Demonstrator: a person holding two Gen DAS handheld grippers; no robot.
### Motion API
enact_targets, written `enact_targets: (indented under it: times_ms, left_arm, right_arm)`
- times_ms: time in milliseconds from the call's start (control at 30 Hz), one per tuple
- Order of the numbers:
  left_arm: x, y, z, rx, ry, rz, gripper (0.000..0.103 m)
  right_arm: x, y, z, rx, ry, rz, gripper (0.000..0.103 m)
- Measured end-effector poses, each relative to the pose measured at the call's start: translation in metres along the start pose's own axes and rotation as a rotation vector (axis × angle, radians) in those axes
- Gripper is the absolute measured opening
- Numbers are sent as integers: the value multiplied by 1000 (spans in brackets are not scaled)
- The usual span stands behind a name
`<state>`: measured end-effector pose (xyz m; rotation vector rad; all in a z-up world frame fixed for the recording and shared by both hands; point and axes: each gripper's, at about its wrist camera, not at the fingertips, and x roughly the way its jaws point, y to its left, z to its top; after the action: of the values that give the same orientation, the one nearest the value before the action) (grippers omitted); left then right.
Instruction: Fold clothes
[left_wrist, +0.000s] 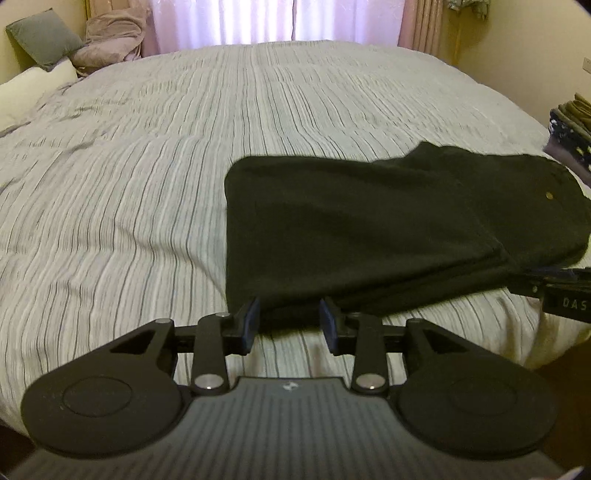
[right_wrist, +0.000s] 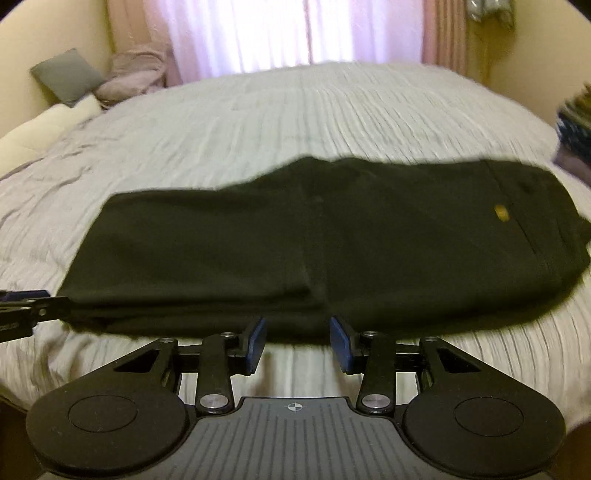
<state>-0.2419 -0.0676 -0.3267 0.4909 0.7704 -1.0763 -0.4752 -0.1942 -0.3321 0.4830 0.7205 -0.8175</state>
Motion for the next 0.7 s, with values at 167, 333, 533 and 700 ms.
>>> enact_targets:
  times_ms: [167, 333, 533, 700]
  left_arm:
    - [-19, -15, -13, 10, 13, 29, 36]
    - [-45, -27, -17, 26, -27, 45, 40]
    - [-76, -33, -27, 28, -80, 51, 43]
    - [-97, -35, -37, 30, -108, 43, 44]
  right_arm:
    - [-21, -14, -15, 67, 16, -24, 43]
    - [-47, -22, -21, 115, -10, -55, 43]
    - [-74, -23, -29, 122, -47, -49, 43]
    - [-96, -18, -36, 122, -87, -56, 43]
